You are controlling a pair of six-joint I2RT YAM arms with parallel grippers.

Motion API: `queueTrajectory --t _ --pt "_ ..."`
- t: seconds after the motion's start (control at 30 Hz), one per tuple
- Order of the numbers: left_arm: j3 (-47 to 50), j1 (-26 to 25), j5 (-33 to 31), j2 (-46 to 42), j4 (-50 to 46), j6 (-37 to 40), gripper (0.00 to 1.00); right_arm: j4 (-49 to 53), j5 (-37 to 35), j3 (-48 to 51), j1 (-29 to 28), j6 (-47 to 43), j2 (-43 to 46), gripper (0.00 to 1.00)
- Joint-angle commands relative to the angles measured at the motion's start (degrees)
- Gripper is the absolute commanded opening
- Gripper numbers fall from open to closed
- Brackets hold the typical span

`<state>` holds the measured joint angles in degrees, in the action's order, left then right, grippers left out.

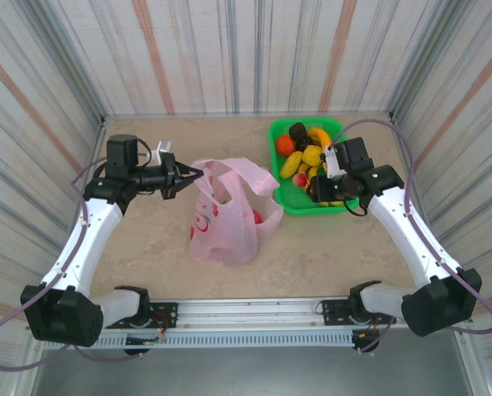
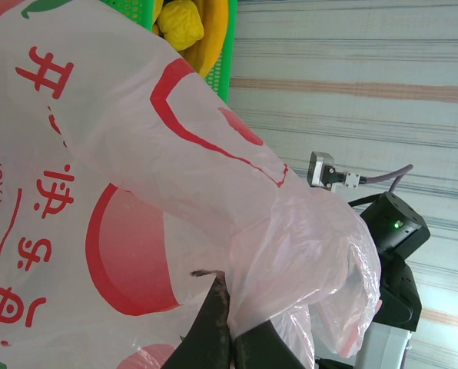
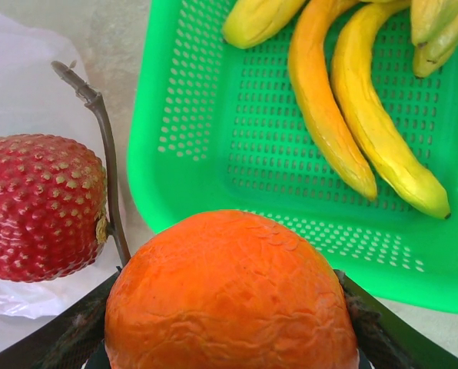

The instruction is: Place the fake fruits into the plastic bag and tie a complex knot

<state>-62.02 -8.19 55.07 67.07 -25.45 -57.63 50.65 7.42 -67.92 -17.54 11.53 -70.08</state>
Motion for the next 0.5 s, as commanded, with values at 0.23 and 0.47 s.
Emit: queueTrajectory --t 0.23,0.47 --pt "-0.6 0.5 0.8 -0.5 0.8 1.2 0.0 -1.6 -0.6 1.0 3.6 1.1 -8.6 0.55" --pt "-0.2 0.5 0.8 -1.0 0.8 1.2 0.0 -4.6 -2.4 -1.4 5.5 1.4 -19.7 0.55"
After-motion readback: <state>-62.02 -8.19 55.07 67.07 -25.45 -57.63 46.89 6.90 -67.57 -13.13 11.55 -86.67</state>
